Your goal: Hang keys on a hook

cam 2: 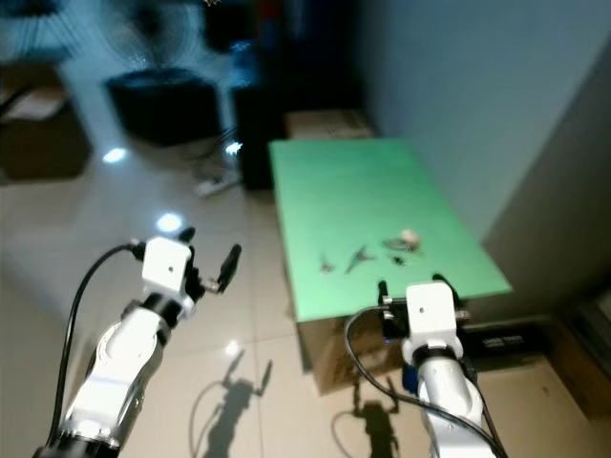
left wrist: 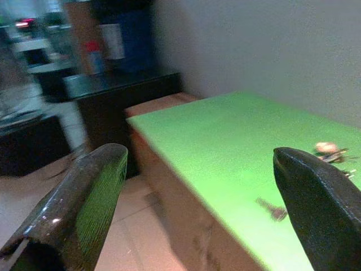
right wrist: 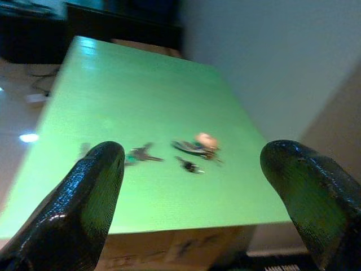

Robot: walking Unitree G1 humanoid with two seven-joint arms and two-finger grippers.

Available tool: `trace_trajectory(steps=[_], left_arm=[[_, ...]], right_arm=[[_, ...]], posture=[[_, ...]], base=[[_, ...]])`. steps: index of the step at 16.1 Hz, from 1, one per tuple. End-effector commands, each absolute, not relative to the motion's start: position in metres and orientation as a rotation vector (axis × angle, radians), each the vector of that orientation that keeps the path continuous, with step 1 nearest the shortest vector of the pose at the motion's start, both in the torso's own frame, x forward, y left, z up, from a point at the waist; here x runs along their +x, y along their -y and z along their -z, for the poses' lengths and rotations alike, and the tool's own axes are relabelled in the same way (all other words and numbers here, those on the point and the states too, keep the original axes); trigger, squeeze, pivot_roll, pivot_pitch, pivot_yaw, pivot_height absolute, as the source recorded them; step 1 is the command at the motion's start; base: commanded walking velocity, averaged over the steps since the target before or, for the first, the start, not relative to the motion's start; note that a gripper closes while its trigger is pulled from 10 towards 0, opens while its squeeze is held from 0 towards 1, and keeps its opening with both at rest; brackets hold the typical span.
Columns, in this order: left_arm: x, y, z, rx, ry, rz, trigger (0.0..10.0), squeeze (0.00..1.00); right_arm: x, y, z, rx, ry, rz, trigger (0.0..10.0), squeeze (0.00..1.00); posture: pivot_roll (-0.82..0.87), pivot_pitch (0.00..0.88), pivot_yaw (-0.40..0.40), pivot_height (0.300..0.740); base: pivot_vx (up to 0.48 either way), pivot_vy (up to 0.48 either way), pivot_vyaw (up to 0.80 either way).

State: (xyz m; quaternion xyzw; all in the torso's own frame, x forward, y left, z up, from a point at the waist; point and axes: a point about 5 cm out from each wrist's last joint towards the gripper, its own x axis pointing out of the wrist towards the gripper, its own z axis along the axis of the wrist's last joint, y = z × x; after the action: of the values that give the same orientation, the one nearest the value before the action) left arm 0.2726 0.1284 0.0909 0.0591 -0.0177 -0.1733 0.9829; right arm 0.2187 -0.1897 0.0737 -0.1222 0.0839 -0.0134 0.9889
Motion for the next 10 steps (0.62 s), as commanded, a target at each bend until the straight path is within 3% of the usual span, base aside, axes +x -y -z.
trace_trajectory(steps=[1,10], left_arm=[[0.274,-0.117,-0.098,0.119,0.067,0.386,10.0,0.00],[0.273,-0.116,-0.095,0.145,0.051,0.423,10.0,0.00]], right_arm=[[0.220,0.191,-0.076,-0.241,-0.152,-0.002,10.0,0.00],[0.216,0.170,-0.066,-0.264,-0.184,-0.094,10.0,0.00]], posture=[[-0.15,0.000,0.014,0.740],[-0.15,0.000,0.034,0.740]], base=[[0.450,0.000,0.00],[0.454,0.000,0.00]])
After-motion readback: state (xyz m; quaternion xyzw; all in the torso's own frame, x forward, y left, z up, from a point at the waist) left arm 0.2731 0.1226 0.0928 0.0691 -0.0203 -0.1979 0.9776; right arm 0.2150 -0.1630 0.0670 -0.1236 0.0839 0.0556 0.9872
